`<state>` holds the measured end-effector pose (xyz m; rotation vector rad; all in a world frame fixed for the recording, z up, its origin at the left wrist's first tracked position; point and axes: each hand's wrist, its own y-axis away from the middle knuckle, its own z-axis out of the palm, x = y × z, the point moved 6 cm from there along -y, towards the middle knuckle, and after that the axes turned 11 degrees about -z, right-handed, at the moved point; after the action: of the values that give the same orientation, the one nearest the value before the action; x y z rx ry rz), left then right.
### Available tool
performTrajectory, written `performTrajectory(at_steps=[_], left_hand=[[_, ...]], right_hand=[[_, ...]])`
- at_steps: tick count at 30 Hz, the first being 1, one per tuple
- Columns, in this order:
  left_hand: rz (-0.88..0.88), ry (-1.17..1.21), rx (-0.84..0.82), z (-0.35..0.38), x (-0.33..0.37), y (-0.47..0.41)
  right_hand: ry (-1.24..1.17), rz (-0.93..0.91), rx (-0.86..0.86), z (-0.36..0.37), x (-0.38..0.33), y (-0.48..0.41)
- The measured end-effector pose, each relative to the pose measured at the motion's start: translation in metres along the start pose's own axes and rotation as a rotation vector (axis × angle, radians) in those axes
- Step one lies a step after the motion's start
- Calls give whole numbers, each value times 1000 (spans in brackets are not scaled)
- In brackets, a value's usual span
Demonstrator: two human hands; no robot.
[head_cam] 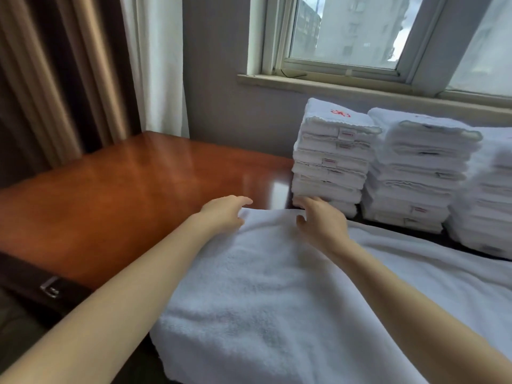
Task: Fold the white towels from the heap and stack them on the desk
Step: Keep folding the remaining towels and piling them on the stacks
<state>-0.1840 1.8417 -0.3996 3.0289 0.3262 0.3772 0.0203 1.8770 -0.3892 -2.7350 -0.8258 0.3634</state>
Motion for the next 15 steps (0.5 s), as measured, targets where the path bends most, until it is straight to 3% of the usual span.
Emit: performTrajectory(at_steps=[4, 7, 11, 15], left_hand=[[-82, -15, -170, -11, 3, -9], [-146, -58, -195, -15, 8, -12], [-254, -12, -3, -19, 4, -16], [-192, 213, 372, -39, -6, -19]], right_hand=[[21, 89, -92, 7, 23, -3], [-43, 119, -81, 9, 28, -3], [-153, 110, 69, -2, 30, -7], [-266, 58, 275, -14, 27, -14]])
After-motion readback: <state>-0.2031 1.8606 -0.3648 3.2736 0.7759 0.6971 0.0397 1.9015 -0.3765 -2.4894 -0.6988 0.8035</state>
